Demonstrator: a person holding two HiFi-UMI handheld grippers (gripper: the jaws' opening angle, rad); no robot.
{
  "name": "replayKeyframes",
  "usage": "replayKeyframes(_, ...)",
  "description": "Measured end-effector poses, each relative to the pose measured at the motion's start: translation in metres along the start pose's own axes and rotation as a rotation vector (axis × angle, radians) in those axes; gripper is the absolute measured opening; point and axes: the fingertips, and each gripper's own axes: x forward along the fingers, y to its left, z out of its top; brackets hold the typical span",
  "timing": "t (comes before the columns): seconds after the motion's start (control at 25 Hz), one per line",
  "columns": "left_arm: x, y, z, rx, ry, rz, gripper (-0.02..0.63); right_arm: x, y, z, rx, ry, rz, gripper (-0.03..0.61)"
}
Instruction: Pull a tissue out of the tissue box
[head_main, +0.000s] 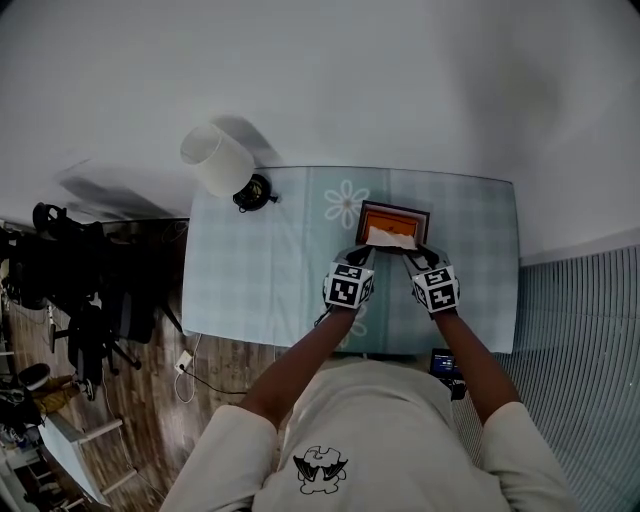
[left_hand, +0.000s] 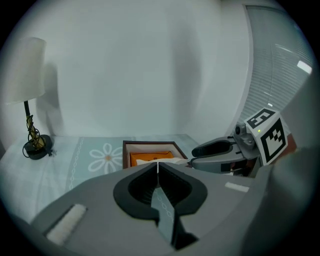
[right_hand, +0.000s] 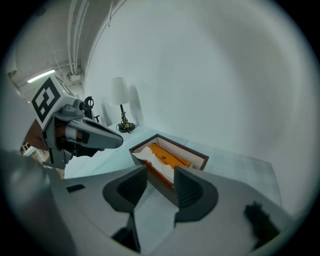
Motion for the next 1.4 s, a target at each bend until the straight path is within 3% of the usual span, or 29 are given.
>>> replayKeyframes(0.48,0.004,-0.002,-0.005,-0.022,0.022,-0.022,0.025,0.029,-0.009,-0.014,-0.051,0.099,-0.013,0.186)
replayKeyframes(0.52,0.003,-0.002,-0.005,-0.023,0.022,-0.024,0.024,0.029,-0.009,-0.013,-0.056,0.100,-0.019,0.168)
replayKeyframes(0.56,0.003,-0.001,-0.005,-0.023,0.021,-0.025,0.023,0.029,-0.009,-0.012,-0.058,0.099,-0.028,0.060)
replayKeyframes(0.64,0.001,0.001,-0.004,-0.026,0.017,-0.026,0.018,0.027,-0.009,-0.009,-0.053,0.091,-0.039,0.015)
replayKeyframes(1.4,-0.034,0.003,0.017,0.013,-0.053,-0.022,0.009,-0.029,0.025,0.042,-0.025,-0.084,-0.004,0.014)
